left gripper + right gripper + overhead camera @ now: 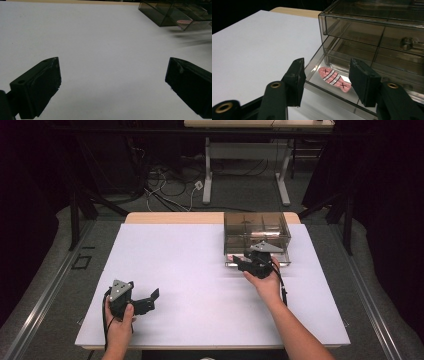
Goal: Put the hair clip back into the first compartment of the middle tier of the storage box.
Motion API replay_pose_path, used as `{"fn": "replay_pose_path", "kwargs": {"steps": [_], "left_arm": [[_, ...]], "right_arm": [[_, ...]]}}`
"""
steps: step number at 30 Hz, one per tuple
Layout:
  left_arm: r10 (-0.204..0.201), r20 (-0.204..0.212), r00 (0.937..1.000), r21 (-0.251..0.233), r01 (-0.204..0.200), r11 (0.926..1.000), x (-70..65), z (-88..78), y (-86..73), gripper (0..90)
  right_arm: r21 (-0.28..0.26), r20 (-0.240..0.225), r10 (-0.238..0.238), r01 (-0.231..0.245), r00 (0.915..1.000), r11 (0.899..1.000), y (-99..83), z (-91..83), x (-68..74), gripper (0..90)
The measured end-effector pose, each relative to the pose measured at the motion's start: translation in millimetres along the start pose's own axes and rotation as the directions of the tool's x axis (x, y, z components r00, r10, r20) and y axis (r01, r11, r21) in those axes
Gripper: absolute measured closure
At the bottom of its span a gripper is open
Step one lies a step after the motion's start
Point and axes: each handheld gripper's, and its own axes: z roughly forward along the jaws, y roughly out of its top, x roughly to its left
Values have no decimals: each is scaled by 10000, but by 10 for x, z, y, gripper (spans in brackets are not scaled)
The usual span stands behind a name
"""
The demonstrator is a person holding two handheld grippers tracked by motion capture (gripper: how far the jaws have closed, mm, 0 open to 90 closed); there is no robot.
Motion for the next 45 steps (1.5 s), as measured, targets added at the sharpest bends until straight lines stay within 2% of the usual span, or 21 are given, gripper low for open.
{"fn": "replay_pose_path", "kwargs": {"steps": [8,12,15,19,24,32,36,42,45], "left_arm": [[35,20,10000,1,-35,10000,1,4,1,4],[19,21,10000,22,-19,10000,-2,5,0,4],[38,21,10000,10,-38,10000,-3,7,1,4],[41,35,10000,35,-41,10000,-3,11,0,4],[14,75,10000,53,-15,10000,-11,23,2,4],[6,147,9999,52,-7,10000,-13,42,11,4],[46,196,9998,76,-48,10000,-21,60,20,4],[67,234,9997,62,-69,10000,-29,68,28,4],[-5,186,9998,-3,5,10000,-23,65,27,4]], "right_arm": [[14,63,-405,405,9992,9992,23,-20,64,403],[-53,-226,-457,456,9987,9989,43,-29,88,392],[-69,-165,-640,639,9978,9979,65,-52,119,375],[-125,187,-999,1002,9948,9949,95,-84,147,362],[-75,221,-1155,1157,9931,9933,114,-120,170,351],[-18,181,-1039,1040,9944,9946,123,-171,143,330],[53,158,-704,703,9974,9975,126,-211,123,301],[-176,307,-790,796,9964,9967,148,-270,101,301],[-110,350,-924,929,9951,9956,174,-305,98,295]]}}
